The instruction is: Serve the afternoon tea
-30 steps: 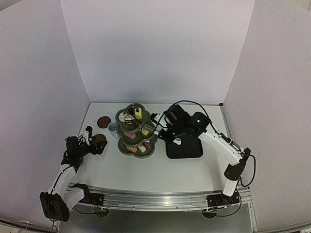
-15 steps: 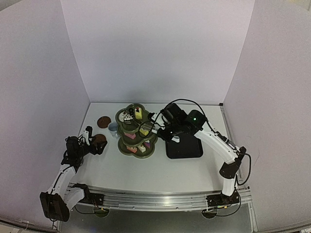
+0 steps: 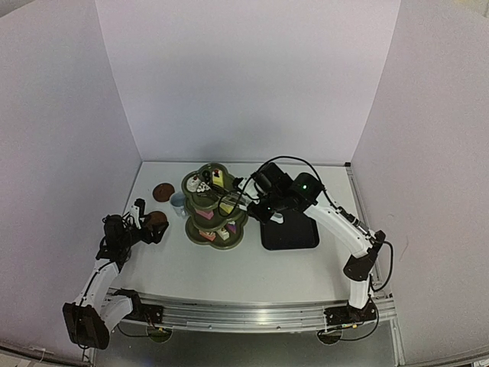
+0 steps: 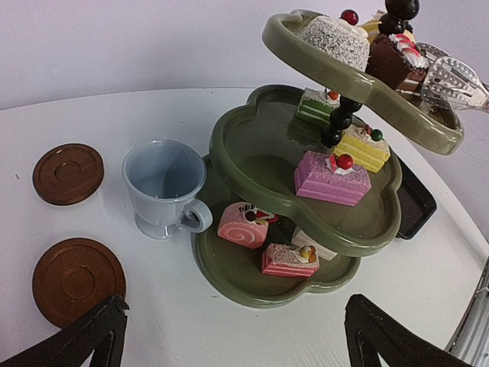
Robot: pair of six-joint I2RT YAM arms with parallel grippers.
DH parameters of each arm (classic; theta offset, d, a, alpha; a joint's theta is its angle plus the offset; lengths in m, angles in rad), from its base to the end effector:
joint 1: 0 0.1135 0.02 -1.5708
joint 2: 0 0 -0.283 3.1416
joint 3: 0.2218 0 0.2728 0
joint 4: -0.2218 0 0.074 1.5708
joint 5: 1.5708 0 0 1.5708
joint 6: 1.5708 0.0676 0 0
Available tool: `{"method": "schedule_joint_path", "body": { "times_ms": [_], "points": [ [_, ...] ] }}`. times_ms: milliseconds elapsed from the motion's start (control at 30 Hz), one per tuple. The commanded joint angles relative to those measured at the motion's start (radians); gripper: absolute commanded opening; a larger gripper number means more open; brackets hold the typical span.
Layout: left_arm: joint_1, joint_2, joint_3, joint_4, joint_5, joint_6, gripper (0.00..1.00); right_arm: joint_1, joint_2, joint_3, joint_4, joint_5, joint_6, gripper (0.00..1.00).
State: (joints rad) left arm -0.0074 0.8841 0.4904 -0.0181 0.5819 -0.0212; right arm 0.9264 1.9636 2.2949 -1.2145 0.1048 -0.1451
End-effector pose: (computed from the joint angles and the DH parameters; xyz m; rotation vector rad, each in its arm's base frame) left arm 0.2286 -0.0388 0.2335 0.3632 1.9234 -0.5931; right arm 0.2760 0.3556 0.4091 -1.2156 2.1381 0.2160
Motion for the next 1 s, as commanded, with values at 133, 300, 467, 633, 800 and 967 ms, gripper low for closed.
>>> {"method": "schedule_joint_path", "body": {
  "times_ms": [133,300,467,633,800,967],
  "points": [
    [0.001,-0.013,0.020,0.014,0.002,0.020,1.00,0.004,-0.027,0.051,0.010,-0.027,0.014,0.34],
    [0.001,-0.012,0.020,0.014,0.004,0.020,1.00,0.004,-0.055,0.071,0.048,-0.070,0.023,0.34],
    [0.001,-0.013,0.025,0.014,0.008,0.020,1.00,0.004,-0.098,0.060,0.108,-0.066,0.034,0.34],
    [0.001,-0.011,0.030,0.014,0.012,0.019,1.00,-0.001,-0.140,0.062,0.267,0.022,0.108,0.33],
    [0.001,0.001,0.040,0.014,-0.003,-0.007,1.00,-0.122,-0.183,0.020,0.356,0.324,0.357,0.32],
    [0.001,0.006,0.049,0.014,-0.025,-0.049,1.00,-0.236,-0.250,-0.212,0.355,0.448,0.549,0.31]
  ]
}}
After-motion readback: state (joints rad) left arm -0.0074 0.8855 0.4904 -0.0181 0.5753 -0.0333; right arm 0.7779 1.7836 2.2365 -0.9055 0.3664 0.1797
